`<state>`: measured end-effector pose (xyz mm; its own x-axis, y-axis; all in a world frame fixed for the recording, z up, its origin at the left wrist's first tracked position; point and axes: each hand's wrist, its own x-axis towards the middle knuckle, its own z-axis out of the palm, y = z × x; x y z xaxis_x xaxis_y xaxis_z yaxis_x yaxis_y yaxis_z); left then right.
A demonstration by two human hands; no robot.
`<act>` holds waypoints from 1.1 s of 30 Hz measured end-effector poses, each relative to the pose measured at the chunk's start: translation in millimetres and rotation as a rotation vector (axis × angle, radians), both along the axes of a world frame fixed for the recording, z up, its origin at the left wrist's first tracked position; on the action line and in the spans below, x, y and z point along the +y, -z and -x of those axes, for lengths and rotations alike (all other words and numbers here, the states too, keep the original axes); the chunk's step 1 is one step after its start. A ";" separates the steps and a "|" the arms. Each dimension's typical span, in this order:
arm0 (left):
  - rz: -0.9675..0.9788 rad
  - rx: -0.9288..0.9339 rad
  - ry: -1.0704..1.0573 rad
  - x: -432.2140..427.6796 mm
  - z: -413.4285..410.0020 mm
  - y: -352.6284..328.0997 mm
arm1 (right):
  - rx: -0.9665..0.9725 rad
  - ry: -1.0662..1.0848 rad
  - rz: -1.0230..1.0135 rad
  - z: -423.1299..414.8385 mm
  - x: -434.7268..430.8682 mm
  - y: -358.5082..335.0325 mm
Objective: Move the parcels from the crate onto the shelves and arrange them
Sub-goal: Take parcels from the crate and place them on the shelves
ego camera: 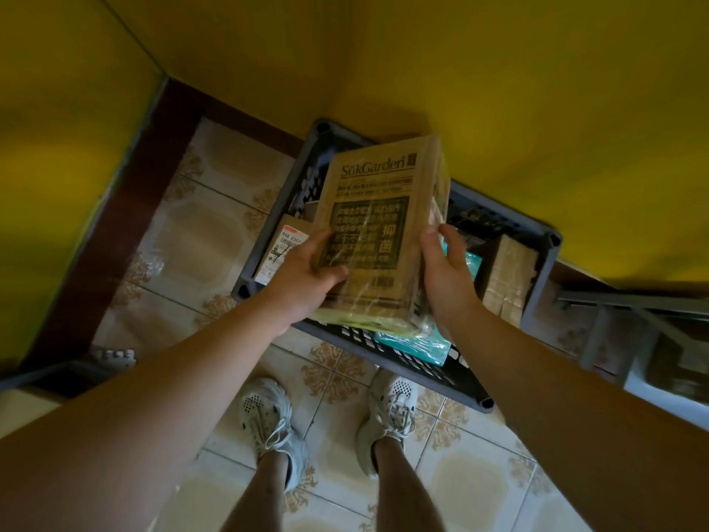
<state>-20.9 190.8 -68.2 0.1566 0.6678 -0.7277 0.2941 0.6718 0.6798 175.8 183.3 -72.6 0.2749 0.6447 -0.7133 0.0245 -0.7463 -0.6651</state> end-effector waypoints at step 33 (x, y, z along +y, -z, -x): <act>0.220 -0.213 -0.029 -68.9 12.4 -159.3 | 0.071 -0.059 0.017 24.0 -23.1 -147.5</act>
<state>-33.3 121.9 91.1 0.3046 0.5046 -0.8078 0.1389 0.8155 0.5618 151.9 160.2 74.9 0.1852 0.6460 -0.7405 0.0222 -0.7561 -0.6540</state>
